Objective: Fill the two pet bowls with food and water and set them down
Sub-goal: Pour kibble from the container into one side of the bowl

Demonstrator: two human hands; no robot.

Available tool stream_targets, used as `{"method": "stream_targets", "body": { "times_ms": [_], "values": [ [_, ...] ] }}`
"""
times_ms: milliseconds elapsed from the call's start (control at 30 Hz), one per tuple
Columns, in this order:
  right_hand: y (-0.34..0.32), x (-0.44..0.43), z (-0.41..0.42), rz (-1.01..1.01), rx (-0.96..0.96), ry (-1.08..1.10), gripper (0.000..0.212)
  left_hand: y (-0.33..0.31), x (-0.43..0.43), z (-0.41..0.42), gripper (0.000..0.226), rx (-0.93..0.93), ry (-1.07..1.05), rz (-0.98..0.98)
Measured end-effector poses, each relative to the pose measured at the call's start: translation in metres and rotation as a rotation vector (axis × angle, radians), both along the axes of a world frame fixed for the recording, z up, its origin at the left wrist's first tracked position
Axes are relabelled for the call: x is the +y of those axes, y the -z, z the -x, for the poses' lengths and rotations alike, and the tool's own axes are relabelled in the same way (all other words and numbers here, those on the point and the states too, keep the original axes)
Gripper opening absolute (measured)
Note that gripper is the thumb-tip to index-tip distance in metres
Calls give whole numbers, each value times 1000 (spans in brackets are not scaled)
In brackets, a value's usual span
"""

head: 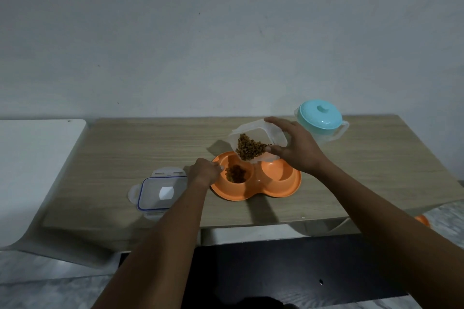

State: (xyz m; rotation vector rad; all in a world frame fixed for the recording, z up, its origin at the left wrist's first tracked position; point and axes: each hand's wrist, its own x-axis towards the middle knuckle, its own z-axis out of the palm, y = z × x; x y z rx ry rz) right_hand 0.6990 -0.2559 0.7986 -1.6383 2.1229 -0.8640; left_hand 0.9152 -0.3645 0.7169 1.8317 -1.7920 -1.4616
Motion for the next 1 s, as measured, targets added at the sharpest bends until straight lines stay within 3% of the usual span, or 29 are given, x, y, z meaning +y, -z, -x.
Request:
{"method": "stream_targets", "body": {
  "times_ms": [133, 267, 367, 600, 833, 1000],
  "values": [
    [1, 4, 0, 16, -101, 63, 71, 0, 1, 0, 31, -19, 12, 18],
    [9, 0, 5, -20, -562, 205, 65, -1, 3, 0, 28, -37, 22, 48],
    [20, -16, 9, -12, -716, 295, 57, 3, 3, 1, 28, -64, 49, 76],
    [45, -81, 7, -174, -869, 302, 55, 7, 2, 3, 33, -119, 141, 138],
    [84, -134, 7, -268, -936, 346, 54, 13, 1, 6, 35, -114, 103, 140],
    [105, -143, 9, -282, -948, 419, 42, 17, 2, 6, 38, -81, 45, 112]
  ]
}}
